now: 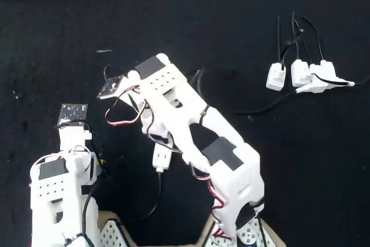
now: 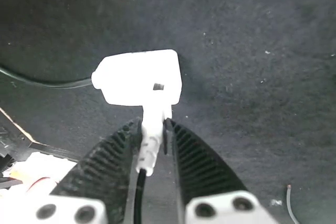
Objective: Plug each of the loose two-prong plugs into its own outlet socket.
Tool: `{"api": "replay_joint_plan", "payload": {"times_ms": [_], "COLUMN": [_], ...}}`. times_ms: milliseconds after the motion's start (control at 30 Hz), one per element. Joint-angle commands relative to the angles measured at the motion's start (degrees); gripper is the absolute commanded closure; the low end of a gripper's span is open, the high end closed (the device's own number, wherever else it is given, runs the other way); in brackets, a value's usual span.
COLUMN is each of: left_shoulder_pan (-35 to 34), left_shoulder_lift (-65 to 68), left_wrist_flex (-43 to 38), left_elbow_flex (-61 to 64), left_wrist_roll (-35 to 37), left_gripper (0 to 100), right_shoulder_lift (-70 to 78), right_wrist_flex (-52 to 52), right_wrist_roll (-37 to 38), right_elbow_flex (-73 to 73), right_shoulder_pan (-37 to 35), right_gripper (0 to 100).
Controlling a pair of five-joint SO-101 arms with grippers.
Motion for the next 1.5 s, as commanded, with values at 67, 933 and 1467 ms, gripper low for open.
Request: {"api": "replay_joint_plan", "payload": {"times_ms": [67,933,1467], "left_shoulder_pan": [0.4,0.4,0.4], "left_shoulder_lift": [-0.4,-0.4,-0.4], "left_wrist_flex": [-0.1,-0.1,-0.1], "left_elbow_flex": [-1.0,-1.0,-1.0], "left_wrist_roll": [-0.6,-0.6,-0.6], "left_gripper": [78,78,78], "right_shoulder_lift": [-1.4,-6.1,-6.1], "right_wrist_flex": [0.2,-5.3,-15.1], "right_wrist_roll": [0.4,0.5,-1.4], "right_elbow_flex": [3.5,6.2,11.5], "right_shoulder_pan": [-2.3,-6.4,-7.3], "right_gripper": [98.8,98.8,98.8]}}
